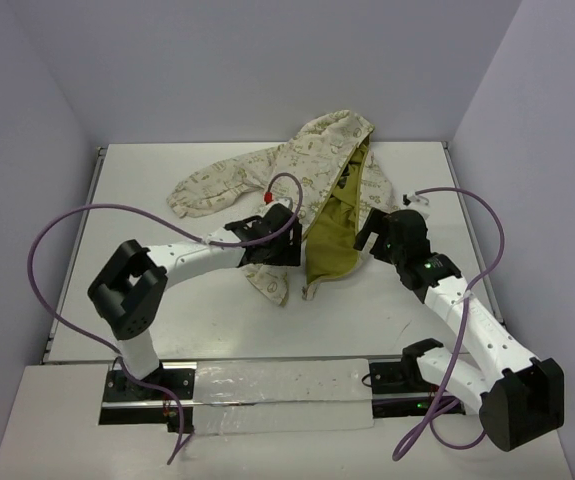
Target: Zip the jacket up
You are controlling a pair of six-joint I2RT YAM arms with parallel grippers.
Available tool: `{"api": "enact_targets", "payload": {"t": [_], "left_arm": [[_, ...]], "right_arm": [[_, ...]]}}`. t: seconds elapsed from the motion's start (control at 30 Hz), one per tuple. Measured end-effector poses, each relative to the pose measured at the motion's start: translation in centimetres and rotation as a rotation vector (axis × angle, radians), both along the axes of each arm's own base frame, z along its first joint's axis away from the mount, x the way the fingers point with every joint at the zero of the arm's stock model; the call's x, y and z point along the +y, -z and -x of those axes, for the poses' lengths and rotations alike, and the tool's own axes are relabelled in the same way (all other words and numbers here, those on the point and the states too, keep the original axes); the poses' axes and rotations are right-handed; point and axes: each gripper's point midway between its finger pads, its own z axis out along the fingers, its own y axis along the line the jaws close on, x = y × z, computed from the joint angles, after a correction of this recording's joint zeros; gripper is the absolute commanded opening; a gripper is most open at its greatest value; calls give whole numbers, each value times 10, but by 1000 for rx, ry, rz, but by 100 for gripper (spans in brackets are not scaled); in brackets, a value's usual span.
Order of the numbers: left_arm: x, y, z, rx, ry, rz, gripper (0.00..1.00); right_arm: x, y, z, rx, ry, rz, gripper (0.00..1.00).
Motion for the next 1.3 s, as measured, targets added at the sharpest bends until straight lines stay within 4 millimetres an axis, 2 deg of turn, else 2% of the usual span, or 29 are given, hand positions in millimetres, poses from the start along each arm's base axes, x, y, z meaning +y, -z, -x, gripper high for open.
{"api": "enact_targets", "payload": {"t": [0.1,0.2,0.23,0.37,0.4,0.53,0.6,0.7,0.8,0.9,0.97,1.17,1.3], "left_arm": [[4,16,8,19,0,-67,74],[10,25,9,18,-17,-113,64],[12,27,8,17,-23,-125,57],[18,30,6,15,-38,-148,5],[18,30,6,15,-37,-151,0],[19,28,8,45,-21,-125,0],[17,19,7,74,-8,-38,0],[25,-12,4,99,1,181,0],[32,-58,-8,60,9,400,0],[17,-93,-11,20,82,560,0],[5,-107,-6,19,136,655,0],[-1,-103,9,93,182,781,0],[-3,-109,8,93,193,819,0]], "right_arm": [[0,0,0,-1,2,1,100],[0,0,0,-1,2,1,100],[0,0,0,-1,2,1,100],[0,0,0,-1,2,0,100],[0,0,0,-1,2,0,100],[8,-1,1,0,-39,-22,100],[17,-1,1,1,-79,-44,100],[40,-5,3,-7,-169,-94,100],[70,-16,6,-46,-284,-183,99],[97,-23,12,-69,-380,-270,99],[114,-26,16,-76,-437,-335,99],[149,-17,37,-39,-569,-525,95],[164,-20,43,-20,-628,-625,86]]}}
